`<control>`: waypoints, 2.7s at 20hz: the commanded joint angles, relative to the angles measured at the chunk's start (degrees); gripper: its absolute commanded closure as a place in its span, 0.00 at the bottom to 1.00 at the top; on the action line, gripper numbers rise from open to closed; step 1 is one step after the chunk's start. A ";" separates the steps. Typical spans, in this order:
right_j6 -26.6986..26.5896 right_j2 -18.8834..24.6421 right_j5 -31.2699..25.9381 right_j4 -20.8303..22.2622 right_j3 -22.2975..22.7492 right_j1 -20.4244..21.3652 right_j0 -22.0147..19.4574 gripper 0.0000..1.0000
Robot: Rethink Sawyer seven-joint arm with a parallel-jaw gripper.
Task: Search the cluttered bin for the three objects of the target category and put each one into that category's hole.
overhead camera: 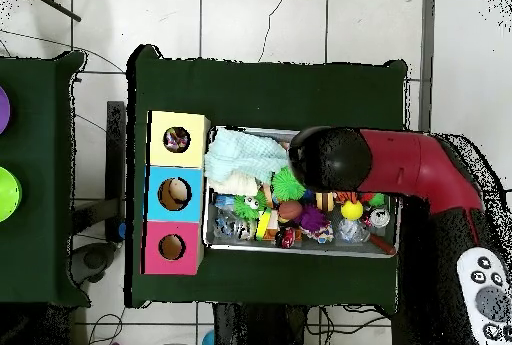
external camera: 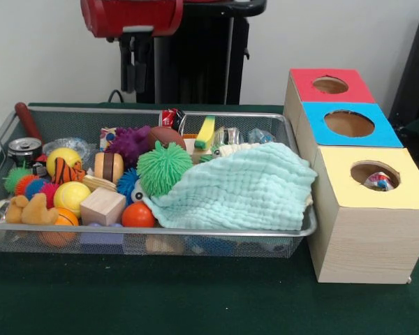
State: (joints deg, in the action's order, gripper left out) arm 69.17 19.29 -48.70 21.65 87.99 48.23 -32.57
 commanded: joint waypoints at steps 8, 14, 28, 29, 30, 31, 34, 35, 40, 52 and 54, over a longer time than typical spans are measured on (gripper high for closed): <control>-14.17 3.83 -6.07 10.84 5.28 -6.47 -0.20 1.00; -12.51 3.08 -5.31 13.37 6.29 -6.52 -0.44 1.00; -11.32 1.14 -8.53 19.07 7.52 -7.70 0.50 1.00; -11.00 1.21 -8.65 19.14 7.71 -7.78 0.52 1.00; -11.00 1.20 -9.34 19.32 7.02 -8.11 0.56 1.00; -10.84 0.92 -9.66 19.96 6.93 -8.25 0.85 1.00; -10.47 0.25 -11.47 21.69 5.56 -9.15 2.15 1.00; -10.44 -0.02 -11.92 22.22 5.45 -9.23 2.49 1.00; -10.58 -0.11 -13.15 23.50 4.72 -8.99 2.77 1.00; -13.20 0.03 -12.12 30.12 3.39 -8.12 3.03 1.00; -13.06 0.30 -11.43 30.73 2.96 -8.52 2.93 1.00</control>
State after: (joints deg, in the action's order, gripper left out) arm 69.17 19.76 -57.00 46.98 90.84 41.15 -29.45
